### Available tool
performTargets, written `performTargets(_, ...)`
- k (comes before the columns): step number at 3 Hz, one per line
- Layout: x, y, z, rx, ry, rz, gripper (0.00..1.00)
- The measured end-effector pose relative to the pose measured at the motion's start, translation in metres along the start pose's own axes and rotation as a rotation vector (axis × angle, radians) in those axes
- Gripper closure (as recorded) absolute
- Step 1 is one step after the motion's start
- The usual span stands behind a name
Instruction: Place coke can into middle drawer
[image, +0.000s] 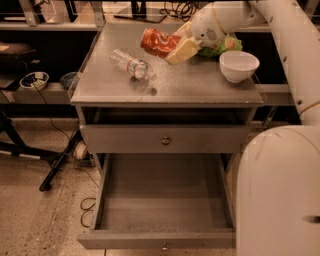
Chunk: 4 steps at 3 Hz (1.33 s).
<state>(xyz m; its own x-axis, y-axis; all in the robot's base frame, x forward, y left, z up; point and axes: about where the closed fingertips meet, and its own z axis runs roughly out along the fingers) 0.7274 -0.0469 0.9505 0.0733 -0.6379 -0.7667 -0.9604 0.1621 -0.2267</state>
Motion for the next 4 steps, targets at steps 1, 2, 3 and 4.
performTargets(1, 0.005, 0.032, -0.018, -0.156, -0.151, -0.062, 1.00)
performTargets(2, 0.017, 0.052, -0.041, -0.228, -0.252, -0.077, 1.00)
performTargets(3, 0.049, 0.073, -0.068, -0.221, -0.258, -0.011, 1.00)
performTargets(4, 0.037, 0.072, -0.060, -0.211, -0.251, -0.026, 1.00)
